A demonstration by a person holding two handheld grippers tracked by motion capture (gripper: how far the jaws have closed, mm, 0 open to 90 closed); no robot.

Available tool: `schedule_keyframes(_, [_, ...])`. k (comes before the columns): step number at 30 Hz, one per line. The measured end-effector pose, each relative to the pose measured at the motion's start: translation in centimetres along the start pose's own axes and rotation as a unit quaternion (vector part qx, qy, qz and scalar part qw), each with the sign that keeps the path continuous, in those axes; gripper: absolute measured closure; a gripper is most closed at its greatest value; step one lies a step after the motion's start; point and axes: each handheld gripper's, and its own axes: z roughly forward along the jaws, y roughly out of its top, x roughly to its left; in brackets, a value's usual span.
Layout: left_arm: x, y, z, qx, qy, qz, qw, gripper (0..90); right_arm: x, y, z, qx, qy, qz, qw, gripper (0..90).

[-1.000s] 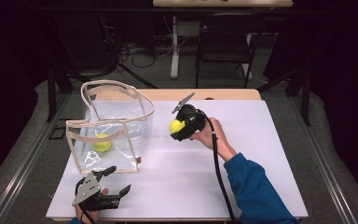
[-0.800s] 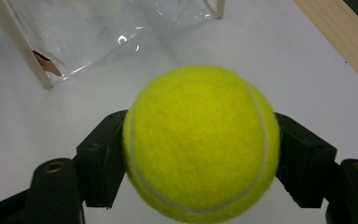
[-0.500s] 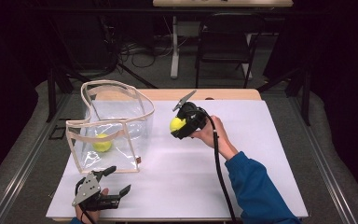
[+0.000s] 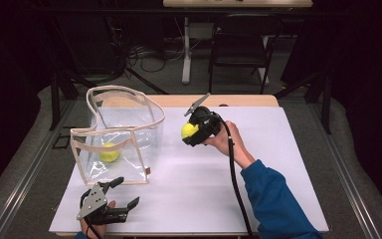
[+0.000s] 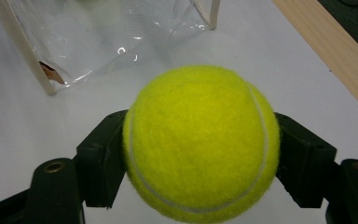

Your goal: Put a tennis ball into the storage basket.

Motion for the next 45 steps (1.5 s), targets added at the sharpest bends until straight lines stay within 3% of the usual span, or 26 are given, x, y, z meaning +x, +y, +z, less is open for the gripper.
schedule_keyframes(14, [0.0,0.0,0.0,0.000,0.000,0.000,1.0000,16.0,0.0,0.3,-0.8,-0.007,-0.006,-0.002,1.0000,26.3])
schedule_keyframes(27, [0.0,0.0,0.0,0.000,-0.001,0.000,1.0000,16.0,0.0,0.8,-1.1,0.003,-0.010,-0.004,0.9999,26.3])
schedule_keyframes(45, [-0.1,0.0,0.1,0.002,-0.001,0.000,1.0000,16.0,-0.2,2.1,-3.1,-0.018,-0.014,-0.005,0.9997,26.3])
